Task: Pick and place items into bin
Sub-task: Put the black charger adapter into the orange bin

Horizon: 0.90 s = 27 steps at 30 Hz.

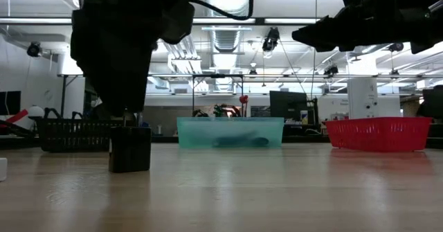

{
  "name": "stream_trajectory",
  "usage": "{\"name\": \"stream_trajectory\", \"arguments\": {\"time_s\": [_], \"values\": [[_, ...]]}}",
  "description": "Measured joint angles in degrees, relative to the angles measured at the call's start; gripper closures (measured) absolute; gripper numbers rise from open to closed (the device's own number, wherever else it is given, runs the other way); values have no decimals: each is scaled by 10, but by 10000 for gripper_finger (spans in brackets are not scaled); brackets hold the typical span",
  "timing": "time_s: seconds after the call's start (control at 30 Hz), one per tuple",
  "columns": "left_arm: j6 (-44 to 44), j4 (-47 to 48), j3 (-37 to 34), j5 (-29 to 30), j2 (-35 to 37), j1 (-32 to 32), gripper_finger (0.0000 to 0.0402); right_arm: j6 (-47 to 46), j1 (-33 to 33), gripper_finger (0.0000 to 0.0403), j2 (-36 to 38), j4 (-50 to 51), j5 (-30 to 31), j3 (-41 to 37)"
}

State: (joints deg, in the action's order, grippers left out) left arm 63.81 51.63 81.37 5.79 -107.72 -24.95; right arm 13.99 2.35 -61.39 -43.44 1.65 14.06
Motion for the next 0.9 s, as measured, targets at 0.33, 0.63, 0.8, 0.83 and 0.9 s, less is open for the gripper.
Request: {"name": "stream_trajectory", "arguments": {"time_s": [0.33,0.63,0.8,0.83,0.9], "values": [[3,-12,-22,-6,1,3,125,-1,0,236,0,1,-1,0],[3,-30,-23,-6,-3,4,125,-1,0,236,0,2,-2,0],[-2,-31,-25,-6,-8,5,125,-1,0,236,0,4,-2,0],[-2,-35,-26,-6,-9,5,125,-1,0,236,0,4,-2,0],[-2,-42,-28,-6,-16,6,125,-1,0,236,0,5,-2,0]]}}
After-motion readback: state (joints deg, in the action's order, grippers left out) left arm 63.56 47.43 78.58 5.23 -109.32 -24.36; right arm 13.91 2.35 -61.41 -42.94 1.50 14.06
